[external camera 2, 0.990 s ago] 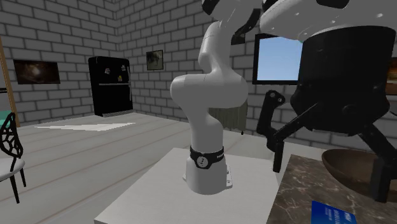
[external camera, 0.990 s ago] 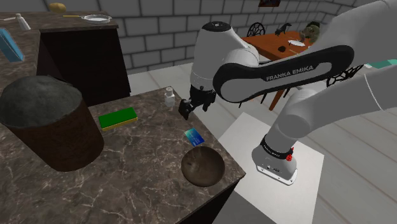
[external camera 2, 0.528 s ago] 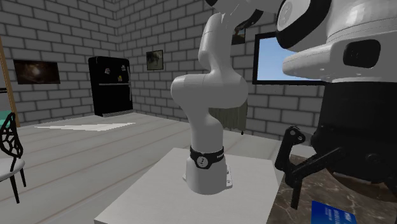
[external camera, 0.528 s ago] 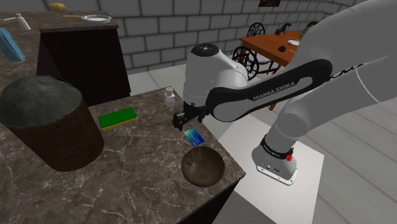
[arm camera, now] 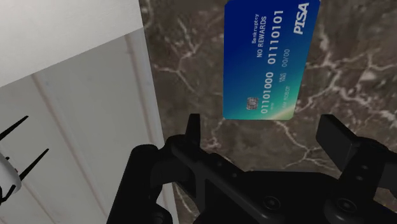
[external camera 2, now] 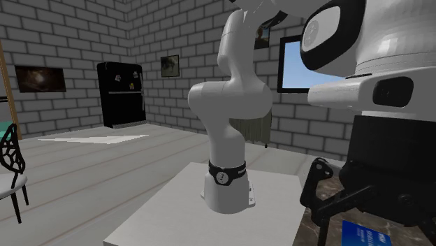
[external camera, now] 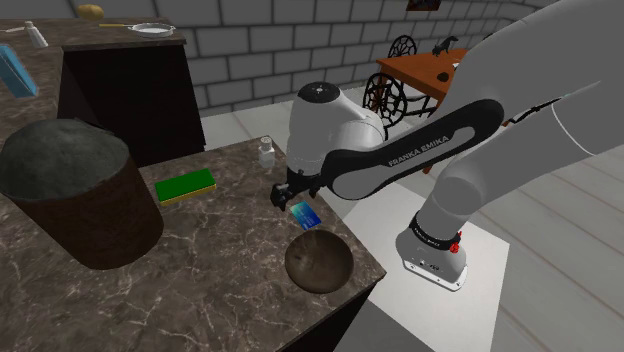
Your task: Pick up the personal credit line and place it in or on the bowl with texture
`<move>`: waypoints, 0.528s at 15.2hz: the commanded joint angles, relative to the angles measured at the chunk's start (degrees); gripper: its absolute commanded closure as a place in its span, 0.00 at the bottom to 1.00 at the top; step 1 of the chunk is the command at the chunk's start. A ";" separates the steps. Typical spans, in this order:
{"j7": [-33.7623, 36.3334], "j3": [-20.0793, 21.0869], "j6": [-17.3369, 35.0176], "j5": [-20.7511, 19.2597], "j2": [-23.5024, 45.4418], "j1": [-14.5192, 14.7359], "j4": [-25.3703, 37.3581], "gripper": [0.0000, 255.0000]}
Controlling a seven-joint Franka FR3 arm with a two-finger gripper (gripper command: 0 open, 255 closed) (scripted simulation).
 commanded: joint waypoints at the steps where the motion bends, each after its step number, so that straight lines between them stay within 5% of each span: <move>1: 0.01 0.03 0.05 -0.01 0.04 -0.02 -0.01 0.00; 3: 0.01 0.02 0.04 -0.01 0.03 -0.02 -0.01 0.00; 4: 0.01 0.02 0.04 -0.01 0.03 -0.02 -0.01 1.00; 8: 0.12 0.18 0.28 -0.06 0.22 -0.11 -0.06 1.00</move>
